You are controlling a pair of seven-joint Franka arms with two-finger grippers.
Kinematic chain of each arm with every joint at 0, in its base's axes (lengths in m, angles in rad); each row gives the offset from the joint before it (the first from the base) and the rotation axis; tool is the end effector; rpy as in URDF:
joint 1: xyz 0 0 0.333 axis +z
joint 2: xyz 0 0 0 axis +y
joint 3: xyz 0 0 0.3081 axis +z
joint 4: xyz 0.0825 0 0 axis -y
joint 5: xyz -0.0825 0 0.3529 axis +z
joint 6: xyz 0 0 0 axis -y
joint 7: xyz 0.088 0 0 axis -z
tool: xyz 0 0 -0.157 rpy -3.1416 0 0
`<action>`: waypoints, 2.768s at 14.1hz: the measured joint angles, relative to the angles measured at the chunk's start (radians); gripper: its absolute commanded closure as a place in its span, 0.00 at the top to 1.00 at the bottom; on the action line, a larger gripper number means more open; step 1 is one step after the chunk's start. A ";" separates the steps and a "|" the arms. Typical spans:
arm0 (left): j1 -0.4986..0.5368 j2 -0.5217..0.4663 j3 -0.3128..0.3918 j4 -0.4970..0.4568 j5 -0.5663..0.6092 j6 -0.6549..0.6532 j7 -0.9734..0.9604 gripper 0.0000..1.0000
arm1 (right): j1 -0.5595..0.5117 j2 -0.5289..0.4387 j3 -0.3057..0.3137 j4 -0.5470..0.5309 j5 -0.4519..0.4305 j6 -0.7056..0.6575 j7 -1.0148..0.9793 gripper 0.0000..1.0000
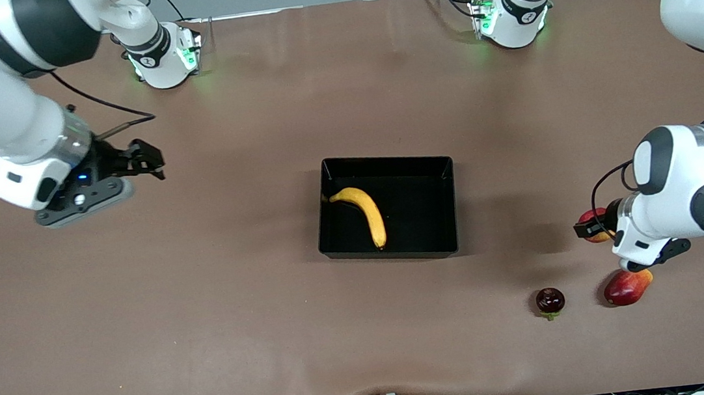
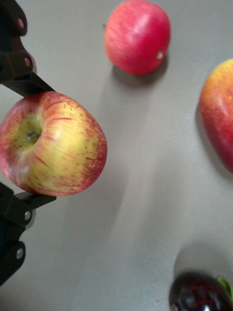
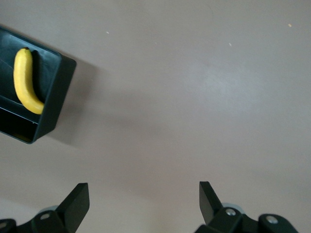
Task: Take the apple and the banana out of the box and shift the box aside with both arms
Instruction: 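Carry the apple out with the left gripper while the right gripper advances, then lower the apple beside the red apple and open the left gripper, then move the left gripper into the box and grasp the yellow banana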
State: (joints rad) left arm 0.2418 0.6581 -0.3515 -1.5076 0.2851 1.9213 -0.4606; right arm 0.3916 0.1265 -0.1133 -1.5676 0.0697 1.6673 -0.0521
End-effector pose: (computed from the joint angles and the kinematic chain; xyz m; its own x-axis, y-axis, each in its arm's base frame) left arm 0.6452 -0.0121 0.2416 0.9475 0.2741 -0.1647 0.2575 -0.9594 -0.1154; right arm 0.5394 0.1679 0.5080 0.9477 0.3184 -0.0232 0.3168 -0.9468 -0.0562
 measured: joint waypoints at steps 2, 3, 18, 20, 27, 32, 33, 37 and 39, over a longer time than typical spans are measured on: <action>-0.006 0.027 0.000 -0.001 0.040 0.050 0.000 0.00 | 0.027 0.017 0.000 0.000 0.000 0.026 0.026 1.00; -0.007 0.041 0.000 -0.001 0.062 0.070 0.000 0.00 | 0.037 0.023 0.000 0.000 0.000 0.032 0.038 1.00; 0.007 0.141 0.004 0.001 0.204 0.191 0.097 0.33 | 0.056 0.086 -0.001 -0.001 0.038 0.096 0.056 1.00; 0.007 0.142 0.003 0.002 0.208 0.194 0.101 1.00 | 0.059 0.094 0.000 -0.001 0.042 0.107 0.056 1.00; 0.004 0.134 -0.033 0.017 0.208 0.183 0.103 1.00 | 0.083 0.116 0.000 -0.001 0.068 0.133 0.080 1.00; 0.000 0.015 -0.207 0.033 0.207 -0.015 0.018 1.00 | 0.095 0.137 0.000 -0.001 0.068 0.158 0.085 1.00; -0.003 -0.004 -0.252 0.033 0.207 -0.047 -0.027 1.00 | 0.096 0.143 0.000 -0.001 0.068 0.166 0.085 1.00; -0.050 -0.015 -0.397 0.014 0.205 -0.075 -0.279 1.00 | 0.096 0.164 -0.001 -0.001 0.068 0.189 0.086 1.00; -0.149 0.001 -0.404 0.018 0.205 -0.068 -0.383 1.00 | 0.096 0.175 -0.002 -0.001 0.068 0.196 0.086 1.00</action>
State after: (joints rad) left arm 0.0931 0.6594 -0.7555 -1.4891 0.4900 1.8533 -0.8436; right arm 0.4881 0.3015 -0.1149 -1.5690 0.1379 1.8637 0.0338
